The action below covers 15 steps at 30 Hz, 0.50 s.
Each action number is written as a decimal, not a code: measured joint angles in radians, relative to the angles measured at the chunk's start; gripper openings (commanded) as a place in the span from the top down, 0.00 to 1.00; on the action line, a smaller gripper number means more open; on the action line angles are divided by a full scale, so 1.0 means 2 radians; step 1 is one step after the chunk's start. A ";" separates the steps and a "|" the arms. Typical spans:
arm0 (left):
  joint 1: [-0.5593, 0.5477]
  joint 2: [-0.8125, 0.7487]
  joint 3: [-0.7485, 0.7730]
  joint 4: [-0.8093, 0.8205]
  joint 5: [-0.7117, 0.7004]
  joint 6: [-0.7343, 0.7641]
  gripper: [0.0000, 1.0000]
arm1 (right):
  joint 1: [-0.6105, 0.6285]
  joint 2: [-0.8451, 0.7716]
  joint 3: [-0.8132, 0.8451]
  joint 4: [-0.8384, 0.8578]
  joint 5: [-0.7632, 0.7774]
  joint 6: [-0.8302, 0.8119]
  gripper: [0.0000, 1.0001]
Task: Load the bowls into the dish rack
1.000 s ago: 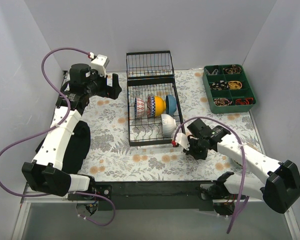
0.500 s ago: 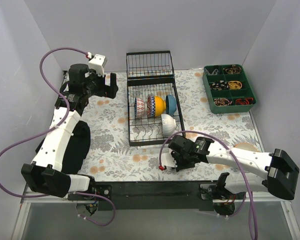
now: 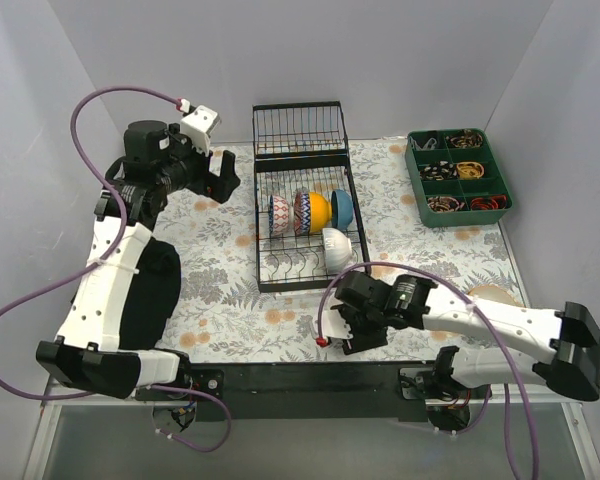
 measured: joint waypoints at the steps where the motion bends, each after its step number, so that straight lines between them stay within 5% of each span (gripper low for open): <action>1: 0.000 0.004 0.013 -0.009 0.011 0.009 0.02 | 0.000 -0.012 0.006 -0.008 -0.003 0.004 0.32; 5: -0.006 0.027 0.061 -0.043 0.045 0.050 0.03 | -0.006 -0.060 0.064 -0.044 -0.003 0.040 0.28; 8: -0.053 0.042 0.076 -0.074 0.035 0.083 0.04 | -0.067 -0.087 0.123 -0.050 -0.016 0.072 0.23; 11: -0.181 0.058 0.070 -0.109 0.005 0.110 0.05 | -0.183 -0.117 0.174 -0.042 -0.002 0.101 0.19; 15: -0.322 0.072 0.037 -0.133 -0.019 0.116 0.07 | -0.261 -0.150 0.194 -0.039 0.035 0.136 0.17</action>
